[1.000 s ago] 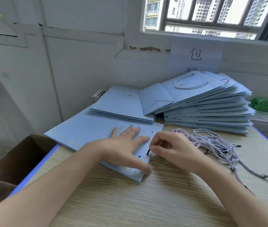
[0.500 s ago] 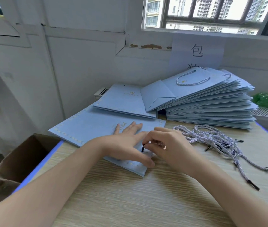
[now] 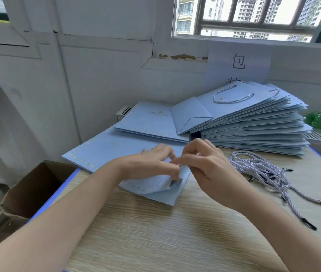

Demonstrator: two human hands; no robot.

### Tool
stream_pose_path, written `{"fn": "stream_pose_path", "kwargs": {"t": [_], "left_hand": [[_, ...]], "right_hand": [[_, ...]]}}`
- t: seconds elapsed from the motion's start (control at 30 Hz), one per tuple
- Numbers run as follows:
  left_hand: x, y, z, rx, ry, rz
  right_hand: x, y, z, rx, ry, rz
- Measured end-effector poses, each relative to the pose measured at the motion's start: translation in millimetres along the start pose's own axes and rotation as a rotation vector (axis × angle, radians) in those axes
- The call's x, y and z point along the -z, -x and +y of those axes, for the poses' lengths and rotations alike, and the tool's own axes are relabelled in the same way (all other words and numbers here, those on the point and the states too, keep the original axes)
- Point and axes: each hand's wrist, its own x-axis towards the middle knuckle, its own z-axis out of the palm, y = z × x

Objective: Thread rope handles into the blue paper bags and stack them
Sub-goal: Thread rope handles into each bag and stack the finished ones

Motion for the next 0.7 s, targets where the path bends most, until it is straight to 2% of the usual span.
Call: {"fn": "stream_pose_path", "kwargs": {"t": [0.1, 0.23, 0.3, 0.47, 0.6, 0.7], "left_hand": [[6.6, 3.0, 4.1, -0.041, 0.162, 0.059], [7.5, 2.6, 4.7, -0.080, 0.167, 0.125], [6.0, 2.2, 4.5, -0.079, 0.143, 0.125], [4.8, -0.6, 0.9, -0.097, 0.101, 0.108], [1.8, -2.3, 0.7, -0.090, 0.083, 0.084], [0.7, -1.7, 1.7, -0.052, -0.006, 0.040]], "right_hand": [[12.2, 1.0, -3.2, -0.101, -0.144, 0.128], [0.7, -3.1, -14.7, -0.271, -0.187, -0.033], [-8.9, -3.9, -21.2, -0.369, -0.304, -0.113], [-14.5, -4.3, -20.1, -0.514, -0.622, -0.152], [-17.0, -5.3, -17.4, -0.520, -0.621, -0.156], [-11.2, -7.3, -15.7, -0.484, -0.486, -0.236]]}}
